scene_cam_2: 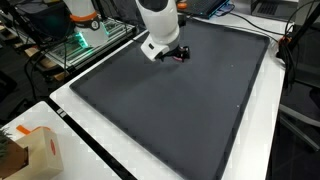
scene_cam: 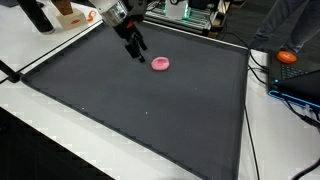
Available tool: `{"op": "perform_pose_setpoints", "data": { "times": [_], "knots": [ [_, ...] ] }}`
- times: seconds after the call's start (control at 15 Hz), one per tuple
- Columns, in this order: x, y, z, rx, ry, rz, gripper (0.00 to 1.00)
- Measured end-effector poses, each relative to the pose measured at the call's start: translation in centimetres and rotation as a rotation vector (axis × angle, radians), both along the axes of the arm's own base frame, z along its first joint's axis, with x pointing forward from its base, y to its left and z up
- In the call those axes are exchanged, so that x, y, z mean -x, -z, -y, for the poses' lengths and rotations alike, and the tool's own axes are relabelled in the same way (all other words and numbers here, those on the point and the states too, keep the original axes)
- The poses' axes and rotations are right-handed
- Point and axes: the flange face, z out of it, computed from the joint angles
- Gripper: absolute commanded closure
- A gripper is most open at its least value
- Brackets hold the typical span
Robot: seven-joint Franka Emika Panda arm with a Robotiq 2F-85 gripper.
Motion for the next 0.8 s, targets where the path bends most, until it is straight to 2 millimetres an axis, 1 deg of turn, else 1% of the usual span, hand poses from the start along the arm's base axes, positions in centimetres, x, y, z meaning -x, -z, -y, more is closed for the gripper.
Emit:
{"op": "perform_pose_setpoints", "data": {
  "times": [0.47,0.8],
  "knots": [
    [-3.6,-1.8,-5.1,0.135,-0.345,0.077,0.0],
    [-5.1,-2.9,-9.3,0.151,-0.602,0.149,0.0]
  ]
}}
